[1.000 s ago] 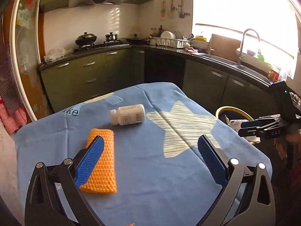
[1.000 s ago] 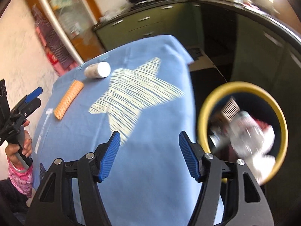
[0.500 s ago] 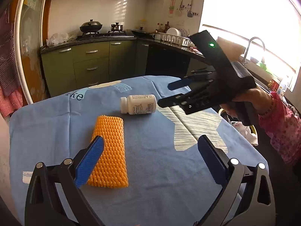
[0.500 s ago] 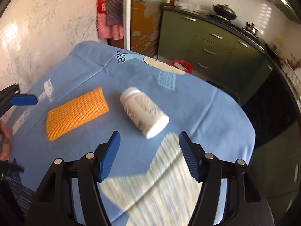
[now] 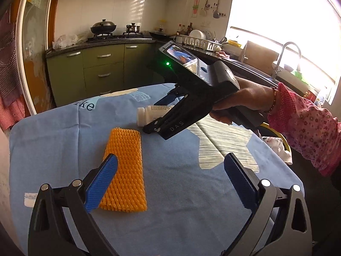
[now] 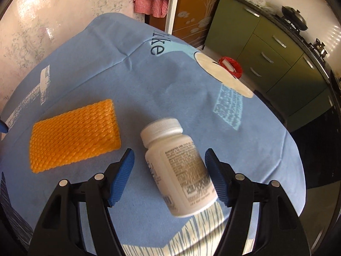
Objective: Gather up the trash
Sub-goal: 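Move the right gripper to the white pill bottle and grasp it, then carry the pill bottle over the bin and open the right gripper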
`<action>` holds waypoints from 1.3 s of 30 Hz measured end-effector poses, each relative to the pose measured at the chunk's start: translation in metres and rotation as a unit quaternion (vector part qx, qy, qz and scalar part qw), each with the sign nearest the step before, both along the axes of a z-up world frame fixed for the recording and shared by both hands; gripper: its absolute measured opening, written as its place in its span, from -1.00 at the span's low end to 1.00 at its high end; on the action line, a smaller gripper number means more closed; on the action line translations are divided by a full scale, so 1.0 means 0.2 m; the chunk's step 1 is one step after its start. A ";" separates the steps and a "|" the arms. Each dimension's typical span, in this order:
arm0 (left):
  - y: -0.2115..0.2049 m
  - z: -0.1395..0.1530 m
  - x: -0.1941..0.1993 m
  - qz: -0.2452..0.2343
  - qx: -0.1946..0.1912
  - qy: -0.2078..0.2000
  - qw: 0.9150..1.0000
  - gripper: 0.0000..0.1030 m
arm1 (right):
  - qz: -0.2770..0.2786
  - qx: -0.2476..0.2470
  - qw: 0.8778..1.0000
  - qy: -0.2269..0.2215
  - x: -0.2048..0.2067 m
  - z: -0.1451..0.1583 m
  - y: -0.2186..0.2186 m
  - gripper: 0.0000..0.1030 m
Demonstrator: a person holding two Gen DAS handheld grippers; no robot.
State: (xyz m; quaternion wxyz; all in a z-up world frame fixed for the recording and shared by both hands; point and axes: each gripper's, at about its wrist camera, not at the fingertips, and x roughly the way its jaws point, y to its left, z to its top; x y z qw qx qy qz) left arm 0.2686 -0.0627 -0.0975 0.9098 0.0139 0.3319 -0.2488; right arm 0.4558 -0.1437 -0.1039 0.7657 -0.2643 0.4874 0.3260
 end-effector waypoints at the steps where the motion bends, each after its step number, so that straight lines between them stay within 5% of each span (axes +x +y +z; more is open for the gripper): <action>1: 0.00 0.00 0.00 0.000 0.000 0.000 1.000 0.91 | 0.001 0.000 1.000 0.002 0.01 -0.01 0.01 0.27; 3: 0.00 0.00 0.00 -0.001 0.000 0.000 1.000 0.91 | 0.003 -0.002 1.000 0.007 0.01 -0.02 0.02 0.26; 7: -0.01 0.01 -0.01 -0.002 0.001 -0.001 1.000 0.91 | -0.001 -0.001 1.000 0.014 0.00 -0.04 0.02 -0.10; 17: -0.02 0.01 -0.02 -0.006 0.004 -0.001 1.000 0.91 | -0.065 0.024 0.997 0.029 -0.14 -0.04 -0.16 -0.11; 25: -0.04 0.00 -0.03 -0.013 0.006 -0.001 1.000 0.91 | -0.183 0.084 0.979 0.028 -0.44 0.04 -0.60 -0.11; 32: -0.07 -0.02 -0.05 -0.018 0.014 0.000 1.000 0.91 | -0.307 0.108 0.946 -0.002 -0.72 0.18 -1.12 -0.11; 39: -0.11 -0.05 -0.05 -0.026 0.021 0.002 0.999 0.91 | -0.454 0.082 0.887 -0.007 -0.85 0.19 -1.65 -0.11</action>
